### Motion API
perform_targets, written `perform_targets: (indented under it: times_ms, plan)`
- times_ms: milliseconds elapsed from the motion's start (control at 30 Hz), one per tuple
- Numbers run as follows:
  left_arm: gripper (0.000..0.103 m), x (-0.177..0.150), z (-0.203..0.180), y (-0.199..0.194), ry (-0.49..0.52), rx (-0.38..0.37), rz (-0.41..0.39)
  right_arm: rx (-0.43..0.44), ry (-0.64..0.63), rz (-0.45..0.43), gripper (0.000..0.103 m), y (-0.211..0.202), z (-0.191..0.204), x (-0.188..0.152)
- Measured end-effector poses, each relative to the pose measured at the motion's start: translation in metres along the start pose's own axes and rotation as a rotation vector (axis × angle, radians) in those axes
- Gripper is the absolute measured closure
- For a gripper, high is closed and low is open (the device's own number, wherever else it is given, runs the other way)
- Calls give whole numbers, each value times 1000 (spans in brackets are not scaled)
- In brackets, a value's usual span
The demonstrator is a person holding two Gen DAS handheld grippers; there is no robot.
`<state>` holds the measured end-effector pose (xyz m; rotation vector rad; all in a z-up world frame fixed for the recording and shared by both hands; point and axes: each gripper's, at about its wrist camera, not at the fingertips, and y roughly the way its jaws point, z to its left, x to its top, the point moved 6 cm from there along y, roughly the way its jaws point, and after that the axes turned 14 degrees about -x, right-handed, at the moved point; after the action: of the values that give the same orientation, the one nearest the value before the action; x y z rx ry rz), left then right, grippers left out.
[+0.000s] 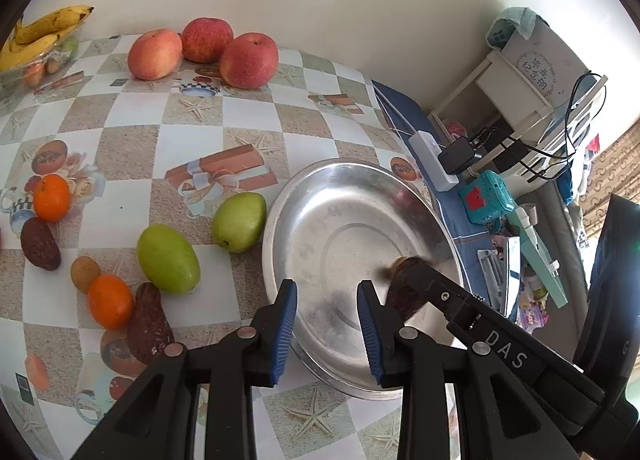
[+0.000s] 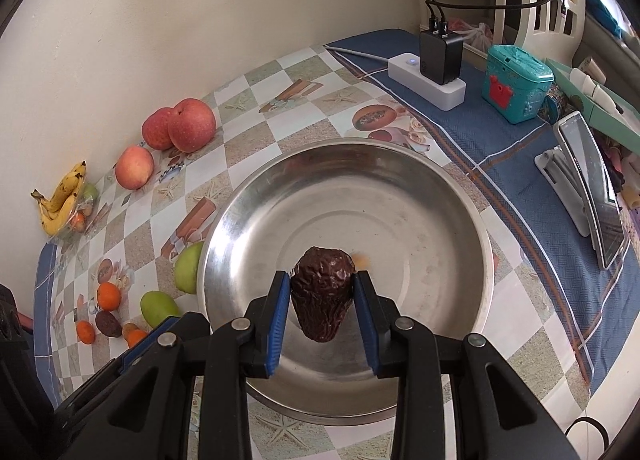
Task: Organize fruits
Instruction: 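Carry the date and jujube to the steel plate and release both, then move both open grippers back toward the remaining fruits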
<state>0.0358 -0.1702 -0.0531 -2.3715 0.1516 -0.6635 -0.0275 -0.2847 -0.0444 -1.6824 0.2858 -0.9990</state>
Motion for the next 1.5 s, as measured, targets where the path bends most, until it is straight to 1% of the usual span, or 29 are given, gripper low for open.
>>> perform_targets:
  times_ms: [33,100,133,167,300,367,433,500,533,567,600,633,667,700,733,767,900,967,1067,1133,1167,1200,1233,1367,1433,1500]
  plan:
    - [68,0,1,-1,-1,7,-2,0,0,-1,69,0,0,0]
    - [63,1,5,-2,-5,28,-2,1,-3,-4,68,-1,1,0]
    - [57,1,7,-2,-7,38,-3,0,-4,-3,68,-1,1,0]
    - [54,1,9,-3,-11,41,-5,0,-4,-2,68,0,1,0]
    - [51,1,15,-6,-36,50,-9,1,-4,3,68,1,1,0]
    - [43,2,19,-7,-42,69,-13,1,-7,3,68,1,1,0]
    - [40,2,23,-9,-51,81,-16,1,-12,5,68,1,2,0]
    - [33,2,28,-12,-64,107,-21,0,-19,12,68,3,4,-1]
    - [26,3,30,-14,-67,123,-27,-2,-22,15,66,5,4,-2]
    - [22,3,33,-16,-67,138,-32,-4,-24,19,56,6,5,-3]
    - [21,3,36,-17,-68,159,-34,-7,-24,22,51,8,5,-4]
    - [17,4,39,-19,-71,182,-40,-9,-24,25,42,9,6,-5]
    - [10,4,43,-22,-75,202,-48,-8,-26,28,39,11,7,-5]
    - [5,5,46,-24,-81,221,-58,-7,-31,32,38,12,8,-6]
    - [0,6,51,-27,-88,243,-69,-7,-39,35,33,13,9,-7]
    - [0,6,54,-30,-93,263,-78,-9,-49,37,29,14,11,-8]
    - [0,8,69,-41,-110,340,-96,-14,-82,43,25,17,18,-12]
    - [0,9,76,-47,-122,370,-110,-17,-93,45,20,18,20,-13]
    - [0,12,84,-58,-131,408,-133,-18,-113,36,20,18,22,-15]
    - [0,13,88,-64,-127,439,-139,-8,-119,15,19,16,25,-14]
    - [0,15,89,-67,-120,455,-140,-5,-120,8,16,15,26,-14]
    - [0,16,91,-71,-114,472,-143,-6,-121,1,10,14,27,-13]
    - [0,17,93,-74,-110,491,-146,-5,-124,-9,0,12,29,-12]
    - [0,20,99,-87,-95,552,-155,21,-139,-51,0,5,37,-10]
    - [0,22,103,-94,-78,593,-161,36,-149,-56,0,4,42,-10]
    - [0,24,107,-101,-75,617,-165,42,-162,-58,0,3,46,-12]
